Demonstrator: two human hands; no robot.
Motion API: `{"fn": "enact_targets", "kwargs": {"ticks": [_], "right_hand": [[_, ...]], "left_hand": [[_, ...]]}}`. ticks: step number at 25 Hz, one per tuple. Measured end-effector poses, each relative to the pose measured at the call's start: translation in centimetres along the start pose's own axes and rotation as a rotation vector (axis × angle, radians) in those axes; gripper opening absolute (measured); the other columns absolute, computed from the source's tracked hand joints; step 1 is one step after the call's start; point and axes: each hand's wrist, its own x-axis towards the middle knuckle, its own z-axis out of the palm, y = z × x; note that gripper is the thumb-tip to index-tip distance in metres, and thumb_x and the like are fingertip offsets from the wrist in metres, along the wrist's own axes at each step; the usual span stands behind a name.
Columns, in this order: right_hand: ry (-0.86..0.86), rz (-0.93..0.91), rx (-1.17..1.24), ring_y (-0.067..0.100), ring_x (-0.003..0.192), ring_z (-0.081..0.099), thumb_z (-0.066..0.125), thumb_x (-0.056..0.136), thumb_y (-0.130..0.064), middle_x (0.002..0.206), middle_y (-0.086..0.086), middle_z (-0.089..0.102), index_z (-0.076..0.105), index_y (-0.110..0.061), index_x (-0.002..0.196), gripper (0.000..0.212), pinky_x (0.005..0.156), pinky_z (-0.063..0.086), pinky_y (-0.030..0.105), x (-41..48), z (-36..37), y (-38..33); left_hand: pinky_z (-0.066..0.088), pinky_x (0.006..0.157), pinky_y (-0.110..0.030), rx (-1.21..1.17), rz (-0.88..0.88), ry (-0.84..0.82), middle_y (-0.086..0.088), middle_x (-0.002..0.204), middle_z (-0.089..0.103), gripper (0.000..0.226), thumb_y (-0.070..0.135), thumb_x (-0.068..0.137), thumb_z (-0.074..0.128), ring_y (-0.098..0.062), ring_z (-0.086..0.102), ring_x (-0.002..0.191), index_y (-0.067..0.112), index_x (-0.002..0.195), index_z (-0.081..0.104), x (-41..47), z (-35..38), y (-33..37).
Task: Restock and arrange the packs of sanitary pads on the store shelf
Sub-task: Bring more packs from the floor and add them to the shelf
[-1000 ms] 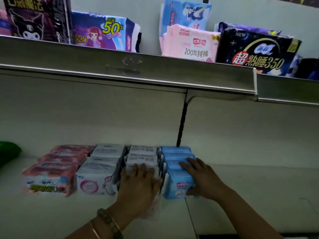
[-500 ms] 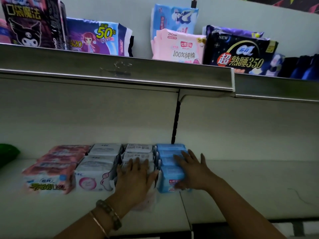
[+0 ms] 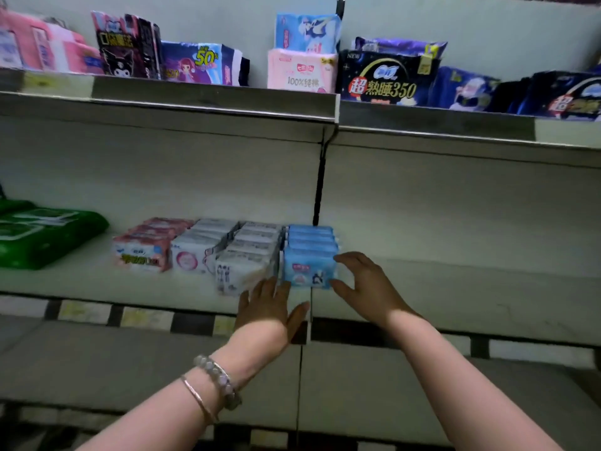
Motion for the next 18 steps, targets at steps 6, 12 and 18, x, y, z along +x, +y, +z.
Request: {"fn": "enact_targets", "kwargs": {"ticks": [6, 12, 18], "right_hand": [[0.035, 0.13, 0.113, 0.023, 0.117, 0.053, 0.062, 0.086, -0.014, 0.122, 0.01, 0.06, 0.061, -0.006, 0.119, 0.034, 0.095, 0.033, 0.018, -9.1, -2.2, 0.5], [0.203, 0.129, 0.283, 0.017, 0.095, 0.061, 0.064, 0.085, -0.007, 0.101, 0.007, 0.067, 0.068, -0.004, 0.102, 0.018, 0.087, 0.044, 0.017, -13.9, -4.1, -0.4], [0.248, 0.285, 0.515, 0.015, 0.088, 0.062, 0.061, 0.087, -0.005, 0.087, -0.003, 0.067, 0.069, -0.014, 0.088, 0.013, 0.081, 0.048, 0.022, -17.8, -2.9, -4.0]], "left_hand": [[0.035, 0.1, -0.038, 0.001, -0.017, -0.088, -0.009, 0.129, 0.048, 0.052, 0.053, 0.095, 0.029, -0.027, 0.044, 0.121, 0.017, 0.13, 0.043, -8.3, 1.6, 5.7], [0.023, 0.11, -0.029, -0.131, 0.086, 0.017, -0.002, 0.144, 0.038, 0.053, 0.048, 0.096, 0.032, -0.016, 0.031, 0.134, 0.016, 0.139, 0.037, -12.9, 2.1, 7.9], [0.042, 0.099, -0.026, -0.308, 0.109, 0.035, 0.007, 0.129, 0.056, 0.039, 0.039, 0.095, 0.043, -0.009, 0.051, 0.119, 0.021, 0.129, 0.051, -18.0, 2.1, 6.0]]}}
